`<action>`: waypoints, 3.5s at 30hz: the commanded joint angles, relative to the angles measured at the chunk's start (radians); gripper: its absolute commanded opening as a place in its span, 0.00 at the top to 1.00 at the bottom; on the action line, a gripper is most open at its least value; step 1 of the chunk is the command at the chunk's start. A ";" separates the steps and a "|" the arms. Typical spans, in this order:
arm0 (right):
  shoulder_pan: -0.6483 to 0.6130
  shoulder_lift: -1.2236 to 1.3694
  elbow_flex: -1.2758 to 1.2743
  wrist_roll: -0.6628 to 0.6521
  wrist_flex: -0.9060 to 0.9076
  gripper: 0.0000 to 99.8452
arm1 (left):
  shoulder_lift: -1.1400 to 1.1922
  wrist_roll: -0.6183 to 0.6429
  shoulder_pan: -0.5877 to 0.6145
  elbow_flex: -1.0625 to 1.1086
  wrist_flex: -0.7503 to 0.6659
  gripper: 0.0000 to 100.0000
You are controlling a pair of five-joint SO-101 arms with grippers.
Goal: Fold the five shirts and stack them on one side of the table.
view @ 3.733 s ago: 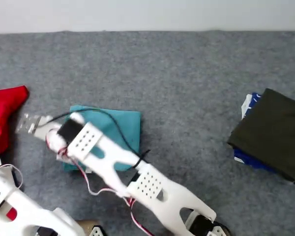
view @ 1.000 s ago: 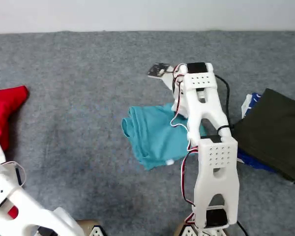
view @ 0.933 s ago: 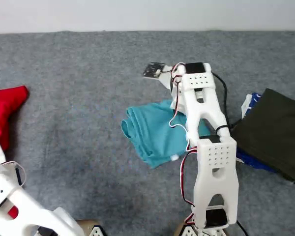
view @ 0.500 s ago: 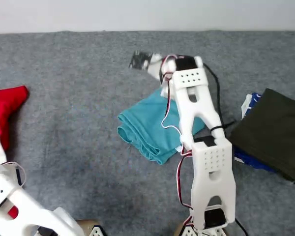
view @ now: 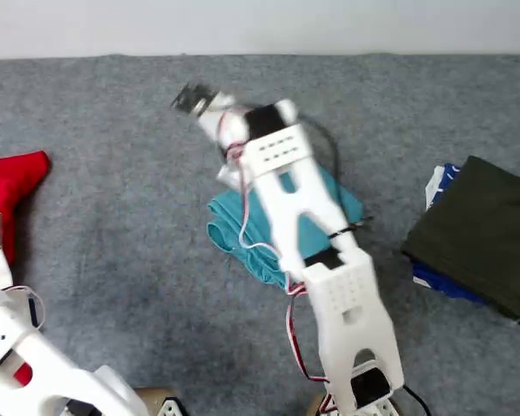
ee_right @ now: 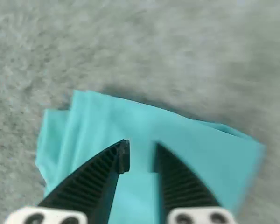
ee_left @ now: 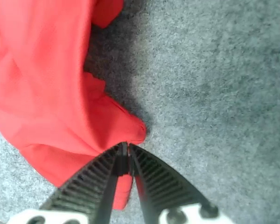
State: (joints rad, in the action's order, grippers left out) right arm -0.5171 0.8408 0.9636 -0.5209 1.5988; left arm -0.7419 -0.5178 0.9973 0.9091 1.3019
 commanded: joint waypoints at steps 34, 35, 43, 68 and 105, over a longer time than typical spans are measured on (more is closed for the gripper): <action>0.097 -0.518 -0.324 0.433 0.197 0.99 | -0.023 -0.014 -0.009 -0.047 0.003 0.98; 0.105 -0.549 -0.345 0.474 0.197 0.99 | -0.023 -0.014 -0.011 -0.047 0.003 0.98; 0.105 -0.731 -0.479 0.756 0.197 0.99 | -0.023 -0.014 -0.011 -0.047 0.002 0.98; 0.116 -0.872 -1.364 1.298 -0.835 0.61 | -0.023 -0.014 -0.009 -0.039 0.009 0.98; 0.147 -0.558 -1.152 1.284 -0.786 0.99 | -0.023 -0.014 -0.011 -0.047 0.009 0.98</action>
State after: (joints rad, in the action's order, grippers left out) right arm -0.3698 0.3452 -0.2163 0.7679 0.8117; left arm -0.7419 -0.5255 0.9943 0.9091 1.3019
